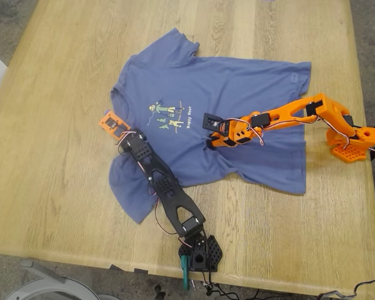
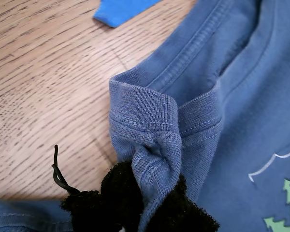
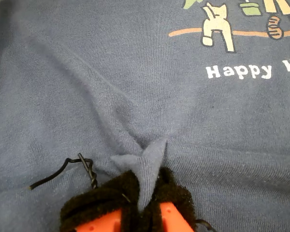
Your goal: Fold a T-shirt
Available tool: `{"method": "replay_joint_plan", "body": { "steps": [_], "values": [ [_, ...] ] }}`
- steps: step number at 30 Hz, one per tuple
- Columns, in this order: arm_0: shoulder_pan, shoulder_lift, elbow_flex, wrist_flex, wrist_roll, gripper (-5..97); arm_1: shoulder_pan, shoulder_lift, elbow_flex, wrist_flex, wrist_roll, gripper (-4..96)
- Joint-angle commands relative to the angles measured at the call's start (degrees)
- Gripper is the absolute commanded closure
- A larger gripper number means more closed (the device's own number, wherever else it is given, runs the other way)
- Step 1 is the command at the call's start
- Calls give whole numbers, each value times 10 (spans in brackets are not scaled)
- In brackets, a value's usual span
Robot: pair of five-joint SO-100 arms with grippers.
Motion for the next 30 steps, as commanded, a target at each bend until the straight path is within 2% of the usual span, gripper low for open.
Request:
{"method": "replay_joint_plan", "body": {
  "steps": [1,30],
  "values": [
    [15,130,-28,10,-7,913,4,-3,-11,2,3,913],
    [94,269,-28,114,-10,918,98,2,-108,4,3,914]
  ]
}}
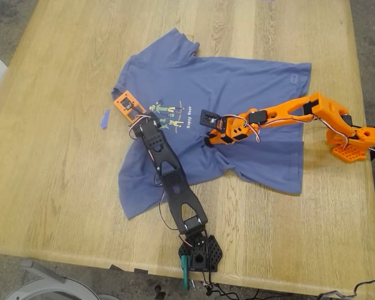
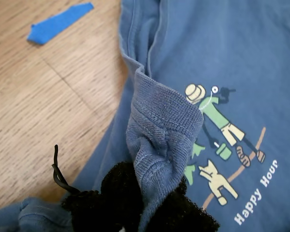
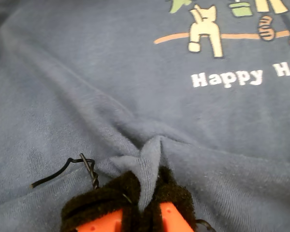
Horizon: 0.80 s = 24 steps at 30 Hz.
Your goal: Fold a T-shirt
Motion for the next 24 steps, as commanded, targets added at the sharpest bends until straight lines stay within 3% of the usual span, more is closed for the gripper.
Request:
{"method": "replay_joint_plan", "body": {
  "steps": [1,24],
  "values": [
    [20,151,-28,11,-8,918,33,7,-33,-2,3,914],
    [186,264,-27,68,-7,918,104,-1,-150,54,3,915]
  ]
}}
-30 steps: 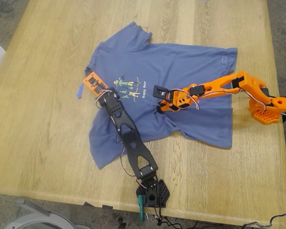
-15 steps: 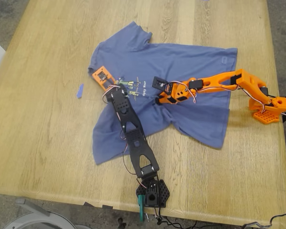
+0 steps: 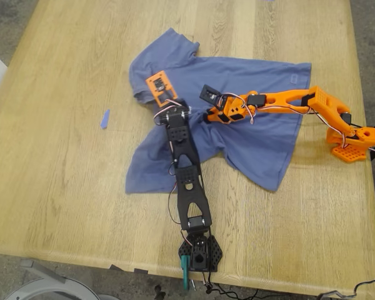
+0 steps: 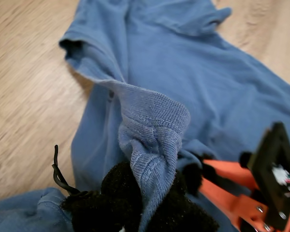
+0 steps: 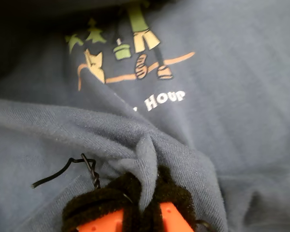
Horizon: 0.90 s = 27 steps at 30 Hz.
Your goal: Fold a T-shirt
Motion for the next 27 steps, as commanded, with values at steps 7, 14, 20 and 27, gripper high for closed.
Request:
{"method": "replay_joint_plan", "body": {
  "steps": [7,14,20,27],
  "values": [
    [71,137,-27,7,-4,918,35,11,-81,24,3,915],
    [121,147,-27,7,-2,918,62,11,-105,36,3,915],
    [201,149,-26,6,0,918,88,11,-110,38,4,915],
    [283,141,-26,-1,-1,918,110,15,-107,41,4,915]
  ]
}}
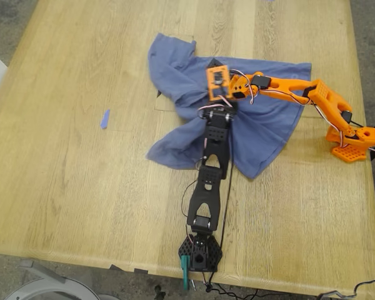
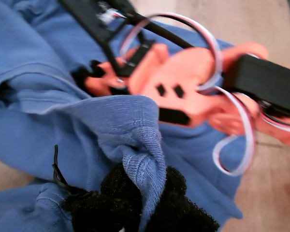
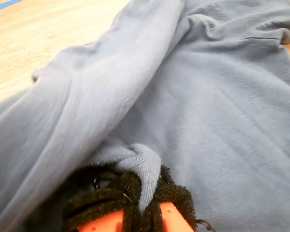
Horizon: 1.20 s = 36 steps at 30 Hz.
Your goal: Fold a T-shirt
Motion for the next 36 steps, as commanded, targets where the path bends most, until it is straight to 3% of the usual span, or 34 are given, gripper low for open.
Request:
{"method": "replay_joint_plan", "body": {
  "steps": [1,11,24,36],
  "values": [
    [47,118,-26,-10,-1,918,15,16,-39,3,4,915],
    [129,82,-25,-42,-1,918,50,47,-3,25,5,916],
    [233,-51,-25,-170,-2,916,77,155,179,-31,4,916],
    [244,-165,-25,-236,-3,917,100,238,297,-61,4,916]
  ]
}}
